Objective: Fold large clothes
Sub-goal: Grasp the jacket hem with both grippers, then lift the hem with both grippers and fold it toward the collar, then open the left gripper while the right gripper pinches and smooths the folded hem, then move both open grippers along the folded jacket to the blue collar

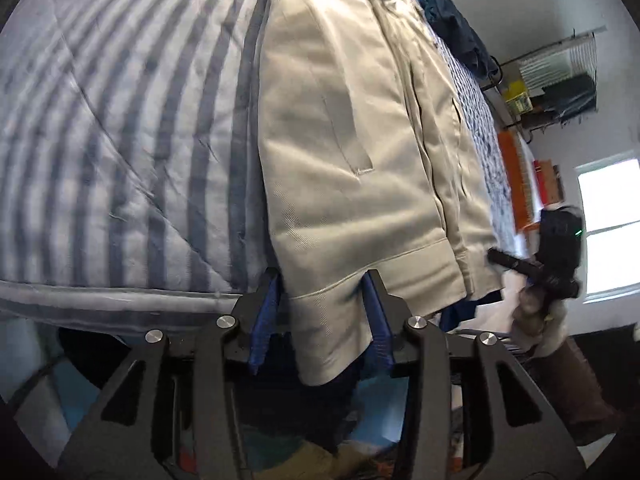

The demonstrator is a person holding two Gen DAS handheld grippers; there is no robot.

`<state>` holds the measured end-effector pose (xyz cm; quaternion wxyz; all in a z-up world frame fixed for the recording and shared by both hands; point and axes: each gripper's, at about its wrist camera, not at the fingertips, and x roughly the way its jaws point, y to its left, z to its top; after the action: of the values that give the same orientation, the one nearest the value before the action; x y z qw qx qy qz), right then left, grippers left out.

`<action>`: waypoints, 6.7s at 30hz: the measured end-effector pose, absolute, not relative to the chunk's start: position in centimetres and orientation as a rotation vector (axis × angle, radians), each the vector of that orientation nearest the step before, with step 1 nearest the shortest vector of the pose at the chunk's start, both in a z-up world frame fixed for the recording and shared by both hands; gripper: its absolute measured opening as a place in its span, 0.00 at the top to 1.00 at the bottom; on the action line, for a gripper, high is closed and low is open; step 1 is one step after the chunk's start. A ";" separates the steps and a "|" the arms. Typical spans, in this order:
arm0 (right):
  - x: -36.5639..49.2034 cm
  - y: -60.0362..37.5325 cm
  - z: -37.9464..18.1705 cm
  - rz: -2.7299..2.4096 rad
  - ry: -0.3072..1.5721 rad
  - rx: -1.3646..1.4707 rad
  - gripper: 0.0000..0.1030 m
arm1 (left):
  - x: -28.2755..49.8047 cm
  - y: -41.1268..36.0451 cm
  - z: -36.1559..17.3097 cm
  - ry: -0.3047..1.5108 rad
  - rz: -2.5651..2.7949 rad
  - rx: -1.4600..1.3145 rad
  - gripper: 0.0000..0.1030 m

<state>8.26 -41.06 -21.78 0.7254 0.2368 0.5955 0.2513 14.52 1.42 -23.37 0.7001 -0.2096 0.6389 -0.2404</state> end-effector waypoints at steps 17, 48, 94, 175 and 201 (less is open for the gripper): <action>8.5 -41.2 -18.7 0.621 1.207 0.696 0.80 | 14.3 -0.4 -18.9 1.309 -0.613 -0.493 0.88; 27.1 -42.4 -19.9 0.396 1.197 0.764 0.84 | 31.7 -1.1 -19.9 1.259 -0.449 -0.599 0.89; 22.8 -41.2 -21.1 0.460 1.245 0.293 0.55 | 30.4 -5.7 -16.7 1.188 -0.598 -0.249 0.64; 28.2 -35.3 -18.0 0.401 1.025 -0.102 0.81 | 36.9 -3.8 -21.3 1.068 -0.321 -0.127 0.75; 28.3 -40.6 -2.6 0.275 0.730 0.057 0.48 | 39.0 0.7 -4.6 0.808 -0.342 -0.140 0.61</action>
<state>28.27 -40.56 -2.56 0.9244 0.0280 0.3559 0.1341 39.00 0.74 -4.57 0.9029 -0.0678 0.3908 -0.1657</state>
